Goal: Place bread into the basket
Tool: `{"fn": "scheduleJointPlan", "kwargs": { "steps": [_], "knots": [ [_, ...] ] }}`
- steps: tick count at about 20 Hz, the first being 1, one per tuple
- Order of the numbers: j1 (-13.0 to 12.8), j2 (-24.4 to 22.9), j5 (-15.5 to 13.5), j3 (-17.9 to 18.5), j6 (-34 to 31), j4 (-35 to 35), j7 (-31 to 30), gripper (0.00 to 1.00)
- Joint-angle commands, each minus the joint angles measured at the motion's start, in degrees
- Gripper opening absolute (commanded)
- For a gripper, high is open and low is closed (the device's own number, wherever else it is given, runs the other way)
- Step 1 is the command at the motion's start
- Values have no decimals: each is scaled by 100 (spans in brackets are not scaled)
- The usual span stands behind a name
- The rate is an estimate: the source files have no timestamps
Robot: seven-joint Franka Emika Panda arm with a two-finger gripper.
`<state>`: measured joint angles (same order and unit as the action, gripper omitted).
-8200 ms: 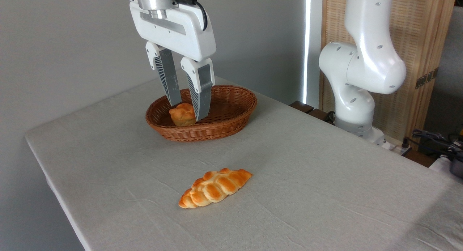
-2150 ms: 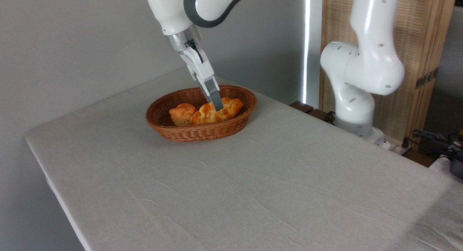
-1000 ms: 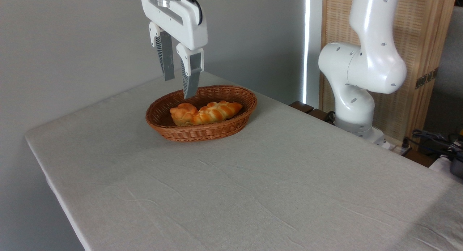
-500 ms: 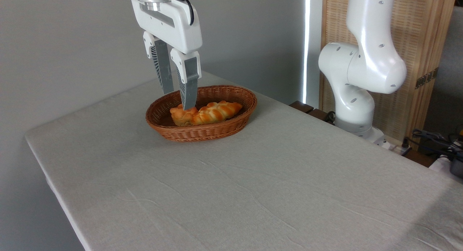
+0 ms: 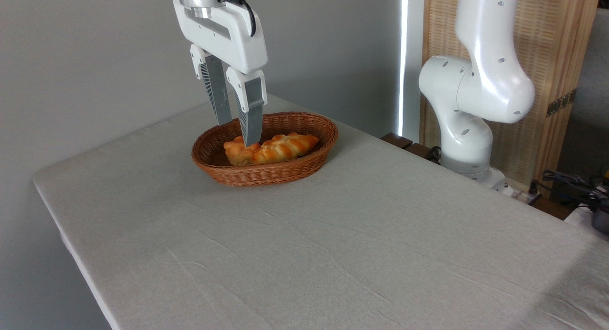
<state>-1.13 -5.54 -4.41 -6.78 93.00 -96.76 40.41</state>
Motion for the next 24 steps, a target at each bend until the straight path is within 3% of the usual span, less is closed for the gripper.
{"fn": "scheduleJointPlan", "kwargs": {
  "steps": [1,11,14,24],
  "knots": [
    [-36,150,98,62,-282,289,37,100],
    [-124,317,133,475,-467,614,98,100],
    [-203,352,510,502,-458,614,90,100],
    [-221,361,467,502,-441,614,107,100]
  ]
}}
